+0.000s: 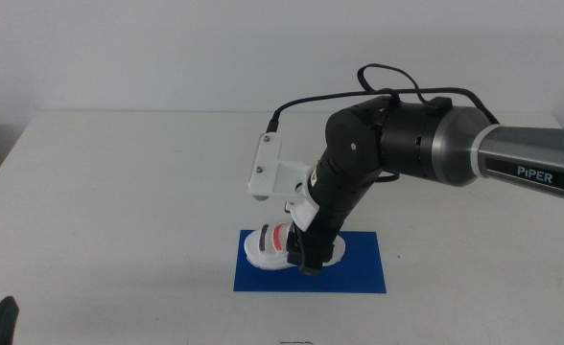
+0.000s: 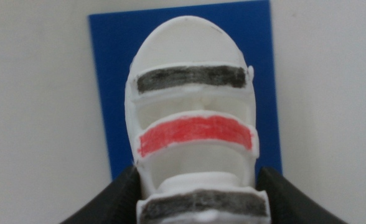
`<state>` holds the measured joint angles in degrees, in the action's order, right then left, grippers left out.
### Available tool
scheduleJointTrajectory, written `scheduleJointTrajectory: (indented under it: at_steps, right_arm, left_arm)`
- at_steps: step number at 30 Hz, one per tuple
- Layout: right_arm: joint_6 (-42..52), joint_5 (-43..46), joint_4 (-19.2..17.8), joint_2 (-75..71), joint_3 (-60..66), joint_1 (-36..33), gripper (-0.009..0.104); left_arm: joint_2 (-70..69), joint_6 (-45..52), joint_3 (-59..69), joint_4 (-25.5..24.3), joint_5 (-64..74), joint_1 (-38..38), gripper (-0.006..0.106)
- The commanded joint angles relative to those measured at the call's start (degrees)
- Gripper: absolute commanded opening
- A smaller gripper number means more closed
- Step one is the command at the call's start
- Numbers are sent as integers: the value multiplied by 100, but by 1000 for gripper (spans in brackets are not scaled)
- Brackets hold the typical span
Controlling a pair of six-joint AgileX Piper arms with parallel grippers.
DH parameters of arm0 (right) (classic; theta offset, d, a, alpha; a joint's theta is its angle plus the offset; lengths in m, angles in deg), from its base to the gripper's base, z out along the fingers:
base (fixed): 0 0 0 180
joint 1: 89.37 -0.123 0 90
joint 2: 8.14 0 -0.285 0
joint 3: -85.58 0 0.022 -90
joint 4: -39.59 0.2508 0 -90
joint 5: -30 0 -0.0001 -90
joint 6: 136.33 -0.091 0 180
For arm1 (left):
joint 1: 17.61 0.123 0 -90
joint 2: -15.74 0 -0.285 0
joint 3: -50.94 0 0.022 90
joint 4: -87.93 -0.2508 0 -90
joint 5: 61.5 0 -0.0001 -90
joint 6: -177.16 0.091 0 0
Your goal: Use one arm to grab the shoe from the table and place it on the mat.
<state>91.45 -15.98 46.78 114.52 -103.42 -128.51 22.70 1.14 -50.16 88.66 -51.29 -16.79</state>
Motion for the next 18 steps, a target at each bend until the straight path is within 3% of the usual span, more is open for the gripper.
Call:
scheduleJointTrajectory:
  at_steps: [1, 18]
  right_arm:
    - [-192, 368, -68, -310, -140, 4, -1]
    - [-382, 196, -146, -281, -140, 258, -1]
  left_arm:
    - [-109, -84, -19, 49, -475, -5, 94]
    - [-109, -84, -19, 49, -475, -5, 94]
